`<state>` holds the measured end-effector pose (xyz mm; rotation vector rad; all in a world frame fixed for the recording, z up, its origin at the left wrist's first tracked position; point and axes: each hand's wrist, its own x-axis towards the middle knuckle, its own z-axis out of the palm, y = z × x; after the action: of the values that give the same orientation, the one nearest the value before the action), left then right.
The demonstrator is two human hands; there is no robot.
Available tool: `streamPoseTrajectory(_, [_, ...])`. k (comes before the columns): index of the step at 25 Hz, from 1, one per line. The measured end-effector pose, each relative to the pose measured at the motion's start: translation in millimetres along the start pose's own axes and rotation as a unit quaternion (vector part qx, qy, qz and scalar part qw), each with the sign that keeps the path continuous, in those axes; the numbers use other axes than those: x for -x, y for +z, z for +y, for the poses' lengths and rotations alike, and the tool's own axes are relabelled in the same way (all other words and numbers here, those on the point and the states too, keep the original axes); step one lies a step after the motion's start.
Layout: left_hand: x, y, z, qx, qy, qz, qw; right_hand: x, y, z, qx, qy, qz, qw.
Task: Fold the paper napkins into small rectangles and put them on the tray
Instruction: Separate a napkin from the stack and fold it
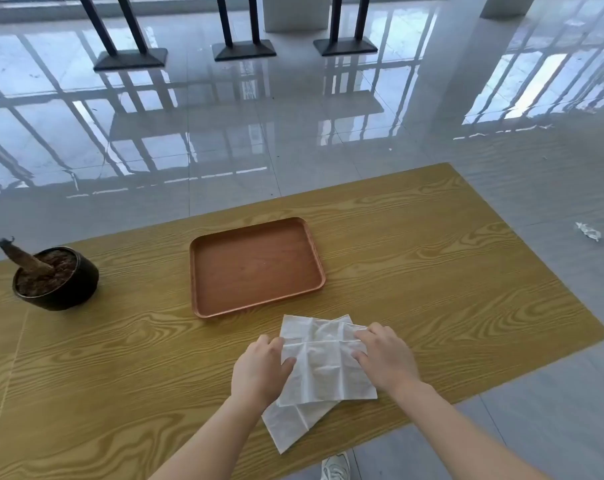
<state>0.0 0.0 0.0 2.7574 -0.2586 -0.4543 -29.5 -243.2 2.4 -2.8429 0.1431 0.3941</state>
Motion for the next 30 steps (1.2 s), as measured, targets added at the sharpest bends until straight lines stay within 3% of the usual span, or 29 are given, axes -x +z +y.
streamPoseTrajectory(12, [-11.8, 10.5, 2.3, -0.003, -0.025, -0.003, 1.0, -6.7, 10.3, 9.3, 0.021, -0.022, 0.009, 1.0])
streamPoseTrajectory(20, [-9.3, 10.2, 6.5, 0.139, -0.062, 0.062, 0.986, 2.0, 2.6, 7.4, -0.074, -0.042, 0.062, 0.994])
streamPoseTrajectory(24, [-6.4, 0.1, 0.9, 0.29, -0.138, 0.055, 0.945, 5.2, -7.7, 0.9, -0.158, -0.016, 0.075, 0.985])
streamPoseTrajectory(27, [-0.4, -11.7, -11.0, 0.42, -0.19, 0.054, 0.886, 0.9, -17.8, -11.2, -0.233, -0.011, 0.074, 0.97])
streamPoseTrajectory(30, [14.8, -23.1, -36.4, 0.475, -0.211, 0.069, 0.852, -6.8, -24.0, -33.1, -0.256, -0.041, 0.064, 0.964])
